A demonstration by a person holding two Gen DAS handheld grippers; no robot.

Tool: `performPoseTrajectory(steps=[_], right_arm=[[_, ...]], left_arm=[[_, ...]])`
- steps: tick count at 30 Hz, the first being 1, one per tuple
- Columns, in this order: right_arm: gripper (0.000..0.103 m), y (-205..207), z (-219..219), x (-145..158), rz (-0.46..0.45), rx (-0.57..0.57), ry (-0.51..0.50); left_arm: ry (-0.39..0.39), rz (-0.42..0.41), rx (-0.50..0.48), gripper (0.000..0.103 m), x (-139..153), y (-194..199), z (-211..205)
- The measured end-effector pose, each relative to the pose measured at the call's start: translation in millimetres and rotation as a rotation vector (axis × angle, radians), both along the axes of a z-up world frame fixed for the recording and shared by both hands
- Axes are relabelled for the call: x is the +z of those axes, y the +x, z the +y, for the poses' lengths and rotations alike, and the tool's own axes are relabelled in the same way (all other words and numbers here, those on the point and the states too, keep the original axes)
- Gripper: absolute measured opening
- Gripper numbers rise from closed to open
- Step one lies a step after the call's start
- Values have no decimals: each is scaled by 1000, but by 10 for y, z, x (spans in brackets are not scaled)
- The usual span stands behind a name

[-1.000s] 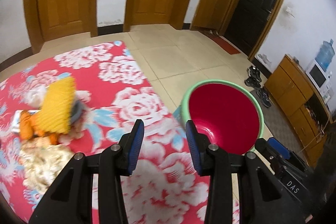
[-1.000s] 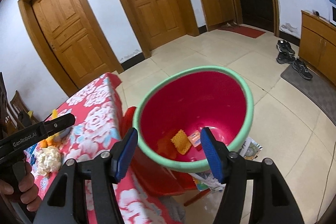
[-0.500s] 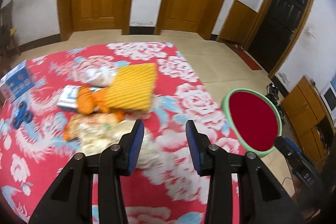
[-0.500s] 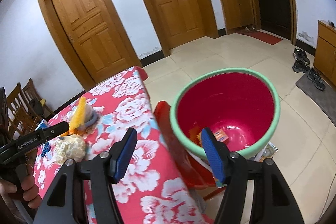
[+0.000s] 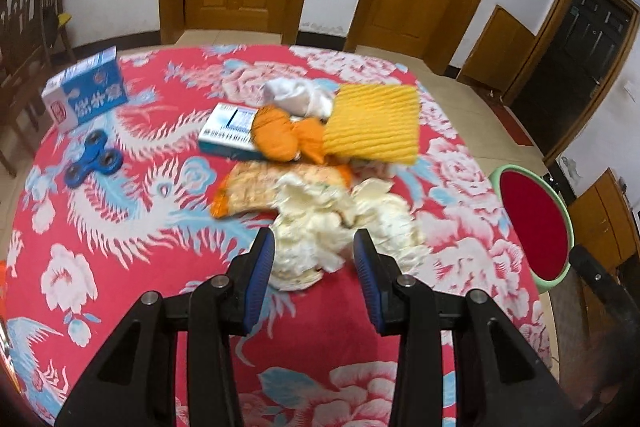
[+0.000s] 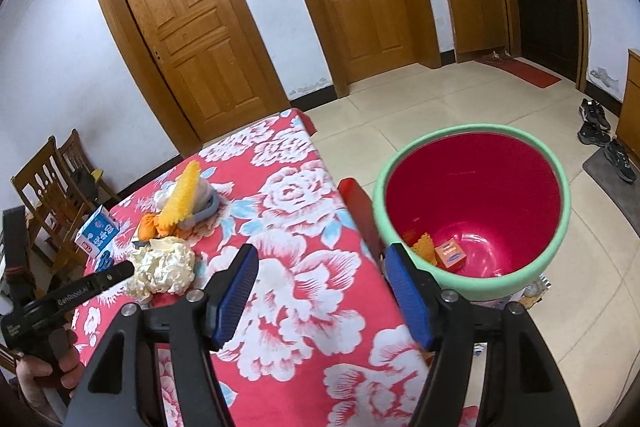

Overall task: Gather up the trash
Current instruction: 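Grasp the crumpled cream paper with the left gripper, then grasp the white crumpled paper ball with the right gripper while the left holds its paper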

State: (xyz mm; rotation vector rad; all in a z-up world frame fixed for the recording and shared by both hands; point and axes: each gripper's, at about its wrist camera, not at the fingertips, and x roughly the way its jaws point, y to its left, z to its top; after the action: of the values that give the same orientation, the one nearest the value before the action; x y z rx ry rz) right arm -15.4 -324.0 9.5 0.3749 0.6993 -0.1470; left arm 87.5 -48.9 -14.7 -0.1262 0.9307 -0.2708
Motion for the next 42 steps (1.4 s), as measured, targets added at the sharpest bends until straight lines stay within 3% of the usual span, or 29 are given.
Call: performPoseTrajectory(steps=[9, 15, 17, 20, 27, 35, 42], right_arm=[[72, 113, 138, -72, 29, 28, 11], [72, 178, 222, -67, 36, 56, 6], [72, 203, 259, -71, 39, 67, 7], [72, 244, 326, -71, 41, 89, 5], [72, 396, 572, -76, 46, 163, -3], [78, 604, 918, -197, 76, 263, 25], [80, 804, 1240, -313, 121, 328, 16]], left_arm=[[-16, 52, 12, 41, -235, 81, 45], [-45, 42, 13, 41, -263, 113, 90], [-53, 39, 16, 29, -265, 113, 110], [-89, 45, 16, 22, -256, 102, 169], [-122, 22, 51, 20, -144, 30, 374], [-60, 19, 123, 20, -92, 9, 635], [-53, 20, 161, 20, -111, -21, 840]])
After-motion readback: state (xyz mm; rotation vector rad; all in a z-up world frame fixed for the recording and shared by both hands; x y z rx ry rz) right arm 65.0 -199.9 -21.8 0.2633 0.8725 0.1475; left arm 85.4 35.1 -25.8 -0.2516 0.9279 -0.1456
